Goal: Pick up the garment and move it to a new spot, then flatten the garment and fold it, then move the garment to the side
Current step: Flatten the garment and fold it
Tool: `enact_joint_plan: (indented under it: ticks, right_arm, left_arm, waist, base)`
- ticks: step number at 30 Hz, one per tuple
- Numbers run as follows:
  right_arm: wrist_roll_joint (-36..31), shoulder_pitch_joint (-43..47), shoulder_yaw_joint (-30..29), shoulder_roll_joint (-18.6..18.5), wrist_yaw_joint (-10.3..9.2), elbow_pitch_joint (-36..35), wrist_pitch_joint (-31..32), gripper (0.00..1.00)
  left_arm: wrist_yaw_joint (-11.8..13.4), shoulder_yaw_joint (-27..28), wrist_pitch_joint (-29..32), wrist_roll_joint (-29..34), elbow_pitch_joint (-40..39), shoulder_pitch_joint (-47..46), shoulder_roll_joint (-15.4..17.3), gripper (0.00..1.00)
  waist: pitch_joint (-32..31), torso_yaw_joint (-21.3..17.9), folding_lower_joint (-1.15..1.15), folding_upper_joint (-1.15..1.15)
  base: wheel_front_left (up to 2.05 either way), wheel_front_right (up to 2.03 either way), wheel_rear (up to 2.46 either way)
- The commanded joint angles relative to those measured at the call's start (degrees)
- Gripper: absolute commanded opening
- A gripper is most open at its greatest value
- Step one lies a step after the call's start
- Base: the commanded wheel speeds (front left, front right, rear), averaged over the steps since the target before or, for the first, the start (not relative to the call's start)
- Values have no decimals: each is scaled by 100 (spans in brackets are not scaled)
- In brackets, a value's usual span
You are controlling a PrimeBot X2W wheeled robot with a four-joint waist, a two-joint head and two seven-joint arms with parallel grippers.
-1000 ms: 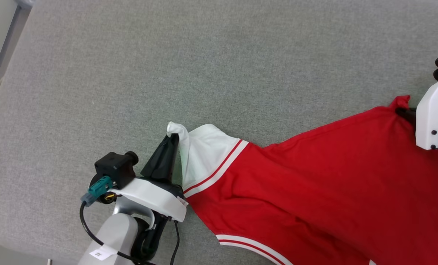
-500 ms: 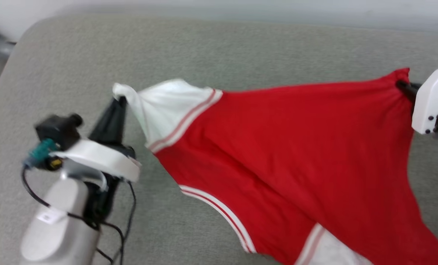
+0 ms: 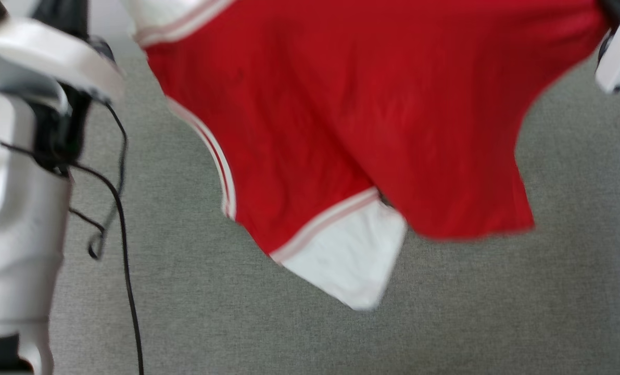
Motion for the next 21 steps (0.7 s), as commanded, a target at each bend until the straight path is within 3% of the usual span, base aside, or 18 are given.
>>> enact_joint_plan:
  ticks: [1, 12, 21]
  right_arm:
    - [-91, -143, -69, -15, -14, 60, -57, 0]
    - [-834, -2200, -807, 341, -18, 465, -846, 0]
    - [-1112, -3504, -1086, 432, -21, 818, -1041, 0]
  left_arm:
    - [28, 59, -2, 41, 58, -141, 79, 0]
    - [-12, 12, -132, 451, 1169, -2683, 421, 0]
    - [-58, -54, -280, 554, 1671, -4146, 327, 0]
  waist:
    - [96, -45, 0, 0]
    - [912, -102, 0, 0]
    - [1983, 50, 0, 0]
  base:
    - [0, 0, 0]
    - [0, 0, 0]
    - [0, 0, 0]
